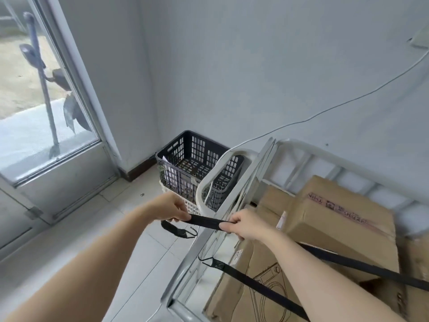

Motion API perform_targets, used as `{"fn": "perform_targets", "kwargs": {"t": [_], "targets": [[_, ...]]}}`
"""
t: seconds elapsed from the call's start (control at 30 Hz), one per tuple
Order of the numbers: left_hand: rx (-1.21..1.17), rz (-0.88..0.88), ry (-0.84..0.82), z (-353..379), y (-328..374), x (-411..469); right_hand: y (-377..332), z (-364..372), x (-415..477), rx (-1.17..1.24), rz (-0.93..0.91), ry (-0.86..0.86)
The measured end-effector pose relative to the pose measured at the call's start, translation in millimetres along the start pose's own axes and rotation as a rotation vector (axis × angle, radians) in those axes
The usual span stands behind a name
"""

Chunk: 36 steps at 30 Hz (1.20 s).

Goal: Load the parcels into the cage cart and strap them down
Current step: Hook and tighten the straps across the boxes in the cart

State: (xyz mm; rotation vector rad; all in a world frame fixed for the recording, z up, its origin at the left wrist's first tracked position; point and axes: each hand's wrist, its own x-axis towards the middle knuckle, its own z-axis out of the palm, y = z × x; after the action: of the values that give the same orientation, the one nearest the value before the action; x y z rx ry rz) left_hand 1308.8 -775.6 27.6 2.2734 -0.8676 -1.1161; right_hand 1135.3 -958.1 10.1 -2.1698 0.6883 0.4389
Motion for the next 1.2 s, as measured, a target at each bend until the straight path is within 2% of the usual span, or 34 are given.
{"fn": "perform_targets", "kwargs": {"t": [0.23,0.3,0.53,0.6,0.67,0.77,0.9,1.0,1.1,1.2], "targets": [[0.401,-0.172,0.019,48,-41,16,31,40,17,-0.048,0.115,-0.094],[0.452,-0.192,0.044,58,-48,17,34,46,18,-0.056,0.143,-0.103],[0.034,-0.379,-0.051,76,-62,16,46,60,25,0.005,0.162,-0.117],[-0.103,-0.437,-0.030,78,-60,17,47,60,26,0.017,0.163,-0.125],[-0.106,-0.465,0.037,80,-58,21,49,61,28,0.036,0.166,-0.141],[0.047,-0.487,0.079,80,-62,32,54,63,30,0.098,0.174,-0.156],[-0.225,-0.573,0.081,80,-81,39,61,64,30,0.152,0.171,-0.185],[-0.377,-0.586,0.036,85,-90,42,60,65,31,0.204,0.139,-0.169],[-0.512,-0.623,-0.086,89,-84,47,56,65,34,0.227,0.121,-0.195],[-0.515,-0.649,-0.198,90,-81,57,56,63,37,0.268,0.131,-0.210]]}}
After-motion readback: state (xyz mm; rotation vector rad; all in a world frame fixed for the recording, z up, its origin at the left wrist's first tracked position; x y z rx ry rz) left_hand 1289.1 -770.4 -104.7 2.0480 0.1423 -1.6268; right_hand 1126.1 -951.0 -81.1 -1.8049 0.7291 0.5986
